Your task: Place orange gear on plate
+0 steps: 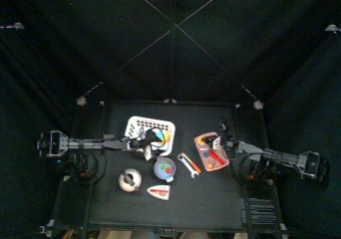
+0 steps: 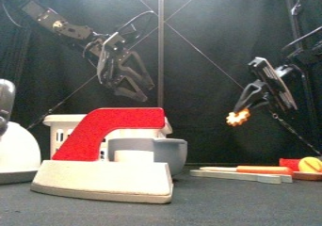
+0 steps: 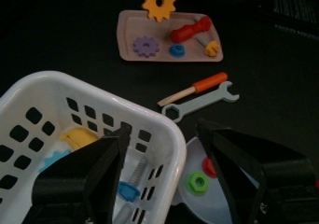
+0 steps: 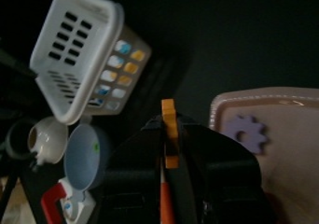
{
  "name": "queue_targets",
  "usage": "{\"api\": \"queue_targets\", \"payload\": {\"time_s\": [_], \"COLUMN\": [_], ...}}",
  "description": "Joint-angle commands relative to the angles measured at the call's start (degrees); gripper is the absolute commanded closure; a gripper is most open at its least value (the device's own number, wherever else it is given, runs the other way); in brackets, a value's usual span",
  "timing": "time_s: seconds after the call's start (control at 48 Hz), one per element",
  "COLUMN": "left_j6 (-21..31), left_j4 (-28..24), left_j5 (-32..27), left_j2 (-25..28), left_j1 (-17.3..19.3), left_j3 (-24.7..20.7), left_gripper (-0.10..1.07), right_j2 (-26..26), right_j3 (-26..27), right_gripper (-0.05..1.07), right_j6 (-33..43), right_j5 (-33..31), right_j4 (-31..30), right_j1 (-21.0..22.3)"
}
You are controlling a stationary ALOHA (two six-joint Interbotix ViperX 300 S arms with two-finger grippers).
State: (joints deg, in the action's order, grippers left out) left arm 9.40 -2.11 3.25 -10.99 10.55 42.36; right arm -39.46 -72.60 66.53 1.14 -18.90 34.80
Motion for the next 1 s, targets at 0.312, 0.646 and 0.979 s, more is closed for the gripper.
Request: {"api": "queue_targets", "payload": {"time_s": [0.312, 0.646, 0.979], "left_j6": [-0.18, -0.09, -0.09], "left_j4": [0.09, 0.09, 0.09], "left_j5": [0.70, 0.70, 0.70], "left_j2": [-0.70, -0.62, -0.62], "left_j1": [0.26, 0.26, 0.26], "left_j3": [-0.62, -0.62, -0.53], "left_gripper": [0.04, 0.04, 0.04], "right_j2": [7.65, 15.82, 22.06], "right_j3": [-0.09, 2.90, 4.48], "right_gripper": [0.51, 0.51, 0.41], "right_j6": [-0.26, -0.35, -0.35], "right_j5": [0.09, 1.14, 0.97], "right_j4": [0.79, -0.09, -1.32], "right_j1": [4.39, 5.71, 6.33]}}
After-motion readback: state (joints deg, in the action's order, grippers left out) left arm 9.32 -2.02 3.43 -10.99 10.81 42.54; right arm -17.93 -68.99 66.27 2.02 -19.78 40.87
